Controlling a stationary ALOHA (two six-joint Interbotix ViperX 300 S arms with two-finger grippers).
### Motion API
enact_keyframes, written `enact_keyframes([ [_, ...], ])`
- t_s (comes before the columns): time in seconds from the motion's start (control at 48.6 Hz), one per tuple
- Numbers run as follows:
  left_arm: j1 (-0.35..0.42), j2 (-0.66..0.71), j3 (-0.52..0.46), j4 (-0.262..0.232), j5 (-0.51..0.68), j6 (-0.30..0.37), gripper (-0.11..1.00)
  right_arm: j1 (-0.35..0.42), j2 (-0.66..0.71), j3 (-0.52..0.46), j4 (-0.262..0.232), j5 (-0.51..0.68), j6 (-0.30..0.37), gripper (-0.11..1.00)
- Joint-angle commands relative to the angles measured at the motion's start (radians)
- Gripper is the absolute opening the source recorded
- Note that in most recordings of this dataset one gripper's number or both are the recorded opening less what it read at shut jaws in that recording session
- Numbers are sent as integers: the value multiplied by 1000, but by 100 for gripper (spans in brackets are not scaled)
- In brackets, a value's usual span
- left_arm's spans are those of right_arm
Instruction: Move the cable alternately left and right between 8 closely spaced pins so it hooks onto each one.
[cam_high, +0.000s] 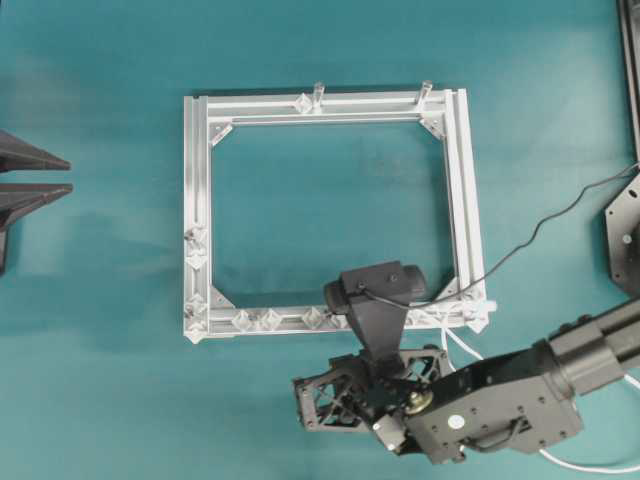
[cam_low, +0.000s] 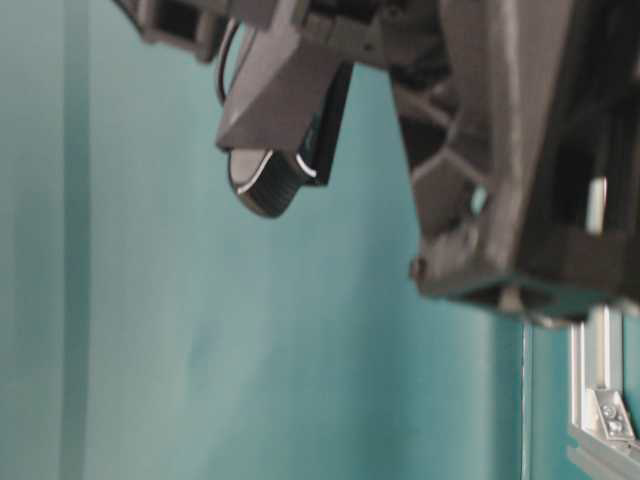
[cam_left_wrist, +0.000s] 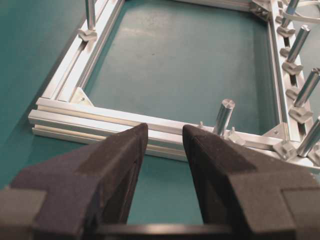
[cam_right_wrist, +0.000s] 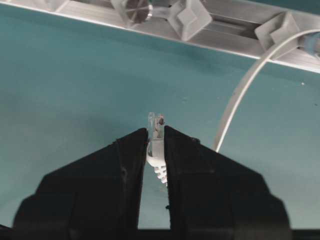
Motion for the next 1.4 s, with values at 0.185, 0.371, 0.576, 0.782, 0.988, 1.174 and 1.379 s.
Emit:
enact_keyframes([
  [0.185,3,8,-9,3,-11,-5,47,-6,20,-94,-29,11,-6,14],
  [0.371,3,8,-9,3,-11,-5,47,-25,54,-144,-44,5,-18,14],
  [0.576,3,8,-9,3,-11,-5,47,-44,84,-192,-48,9,-38,14],
  [0.782,3,8,-9,3,-11,-5,47,-67,97,-202,-48,11,-40,14],
  [0.988,3,8,-9,3,-11,-5,47,-95,97,-202,-48,38,-57,14],
  [1.174,3,8,-9,3,-11,-5,47,-118,97,-202,-48,37,-98,14],
  [1.379,3,8,-9,3,-11,-5,47,-147,97,-202,-48,38,-126,14],
])
